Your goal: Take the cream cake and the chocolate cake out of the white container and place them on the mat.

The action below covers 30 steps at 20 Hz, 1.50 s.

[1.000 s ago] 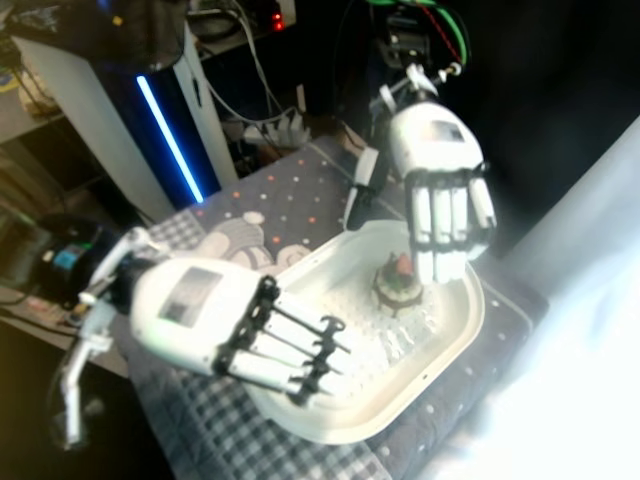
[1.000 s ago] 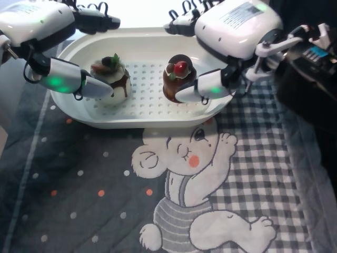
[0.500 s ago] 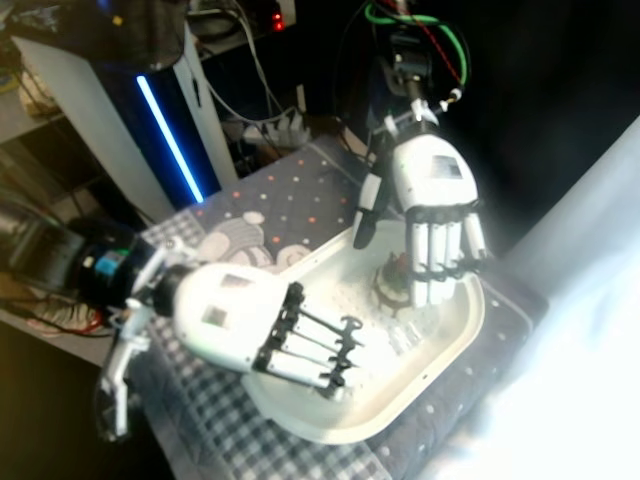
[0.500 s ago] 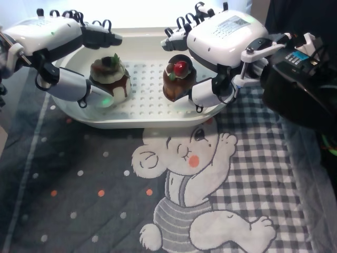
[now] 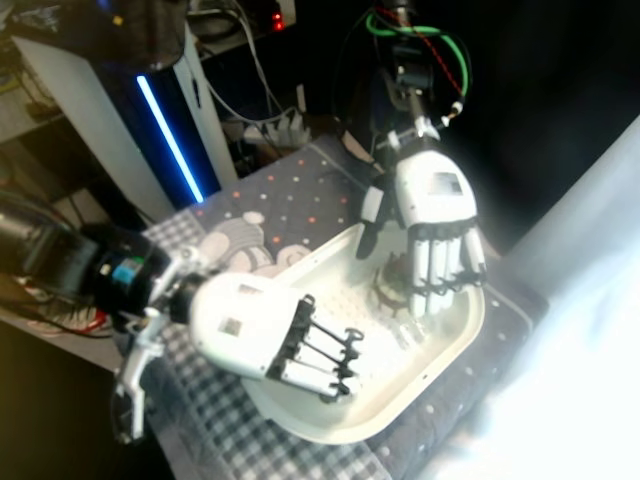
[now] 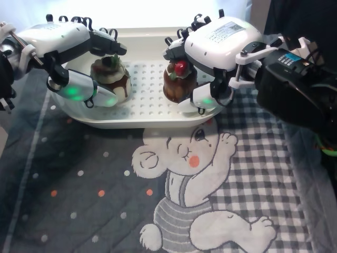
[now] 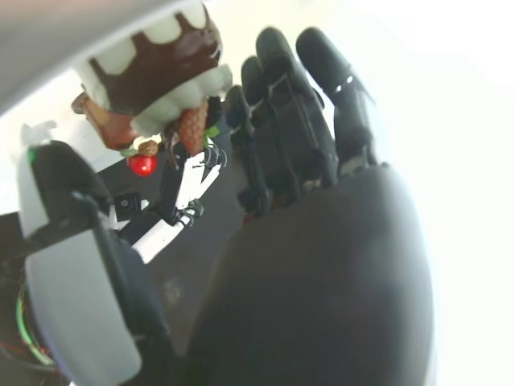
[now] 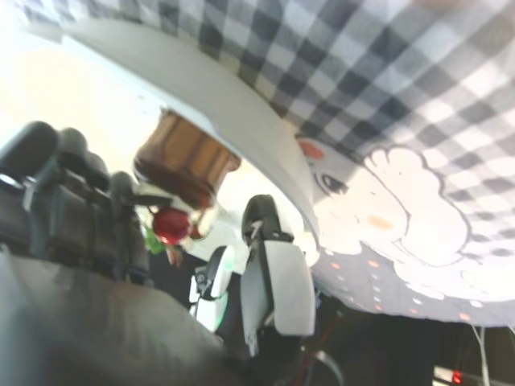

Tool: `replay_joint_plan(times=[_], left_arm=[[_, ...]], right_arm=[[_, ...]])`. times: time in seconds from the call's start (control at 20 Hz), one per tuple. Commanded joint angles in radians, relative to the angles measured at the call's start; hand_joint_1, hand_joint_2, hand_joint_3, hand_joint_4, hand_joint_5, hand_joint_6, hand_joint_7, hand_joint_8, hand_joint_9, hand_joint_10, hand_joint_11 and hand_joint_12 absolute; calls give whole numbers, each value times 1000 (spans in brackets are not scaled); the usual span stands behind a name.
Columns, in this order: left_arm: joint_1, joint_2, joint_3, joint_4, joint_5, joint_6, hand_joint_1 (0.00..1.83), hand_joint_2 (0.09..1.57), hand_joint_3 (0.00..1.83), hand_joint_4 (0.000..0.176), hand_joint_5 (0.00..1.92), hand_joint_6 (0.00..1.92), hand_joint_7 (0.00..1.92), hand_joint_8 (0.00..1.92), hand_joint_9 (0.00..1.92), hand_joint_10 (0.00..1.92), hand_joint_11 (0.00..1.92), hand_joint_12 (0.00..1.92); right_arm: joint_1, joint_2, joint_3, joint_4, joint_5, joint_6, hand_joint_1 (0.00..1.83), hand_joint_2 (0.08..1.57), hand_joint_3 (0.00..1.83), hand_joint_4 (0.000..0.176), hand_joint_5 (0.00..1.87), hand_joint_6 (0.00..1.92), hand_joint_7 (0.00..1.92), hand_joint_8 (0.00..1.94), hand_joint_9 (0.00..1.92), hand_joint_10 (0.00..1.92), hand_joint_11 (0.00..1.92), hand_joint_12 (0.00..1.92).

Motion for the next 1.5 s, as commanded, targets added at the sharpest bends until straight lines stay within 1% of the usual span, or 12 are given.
replay_joint_plan(times=[0.0, 0.15, 0.2, 0.3, 0.65, 0.8, 0.85, 0.95, 1.05, 1.2, 1.25, 1.45], left_arm=[[-3, -5, 7, 4, -98, -1, 932, 988, 13, 0, 559, 21, 594, 16, 630, 64, 116, 1291], [3, -18, 20, -1, -93, -1, 1242, 1112, 12, 0, 751, 57, 796, 49, 805, 111, 341, 1204], [5, -21, 22, -3, -92, -1, 1336, 1168, 4, 0, 705, 1038, 834, 931, 847, 1080, 534, 1206], [11, -24, 25, -12, -94, -1, 1470, 1205, 1, 0, 666, 1256, 754, 1222, 794, 1329, 630, 1765], [29, -32, 37, -27, -124, -46, 1364, 1220, 2, 0, 725, 1317, 714, 1294, 762, 1467, 587, 1594], [34, -12, 26, 59, -198, -200, 1346, 1205, 0, 0, 755, 1256, 765, 1269, 785, 1458, 594, 1505], [35, 0, 12, 71, -222, -220, 1449, 1198, 3, 0, 744, 1235, 763, 1248, 780, 1378, 610, 1719], [40, 45, -42, 90, -290, -223, 1353, 1197, 0, 0, 733, 1286, 824, 1216, 781, 1422, 575, 1492], [51, 96, -104, 115, -359, -223, 1348, 1200, 0, 0, 730, 1273, 831, 1233, 766, 1448, 593, 1505], [82, 162, -190, 148, -440, -223, 1352, 1190, 0, 0, 793, 1143, 821, 1260, 773, 1466, 592, 1590], [105, 196, -232, 156, -485, -223, 1360, 1172, 0, 0, 804, 1144, 864, 1176, 817, 1400, 638, 1510], [182, 285, -343, 176, -614, -223, 1364, 1158, 0, 0, 806, 1131, 897, 1129, 856, 1351, 705, 1483]], right_arm=[[16, -6, 6, -9, 103, -5, 918, 910, 5, 0, 617, 23, 679, 47, 677, 230, 273, 1385], [16, -11, 9, -9, 102, -5, 1090, 1018, 0, 0, 860, 45, 958, 84, 774, 676, 488, 1467], [16, -11, 9, -9, 102, -5, 1217, 1081, 2, 0, 948, 695, 1049, 817, 883, 951, 695, 1525], [16, -11, 8, -8, 102, -5, 1244, 1130, 2, 0, 932, 911, 984, 1187, 984, 1165, 851, 1621], [16, -9, 2, -8, 123, -5, 1247, 1171, 1, 0, 831, 977, 946, 1322, 983, 1306, 878, 1705], [16, 23, -56, -18, 206, -4, 1250, 1164, 0, 0, 848, 966, 955, 1297, 971, 1266, 850, 1655], [16, 43, -77, -27, 231, -4, 1254, 1157, 0, 0, 857, 960, 972, 1266, 990, 1236, 860, 1643], [16, 77, -133, -44, 307, -4, 1229, 1214, 4, 0, 774, 1006, 851, 1506, 1102, 1542, 1042, 1831], [16, 118, -192, -60, 368, -4, 1142, 1178, 0, 0, 859, 1168, 1093, 1627, 1256, 1825, 1293, 1912], [15, 200, -270, -93, 443, -4, 1152, 1154, 0, 0, 906, 1096, 1121, 1544, 1197, 1856, 1230, 1921], [15, 224, -303, -112, 466, -4, 1236, 1154, 0, 0, 831, 1060, 1045, 1243, 1095, 1439, 1020, 1751], [-5, 287, -387, -155, 521, -4, 1271, 1117, 0, 0, 919, 914, 1052, 1129, 1042, 1264, 911, 1609]])
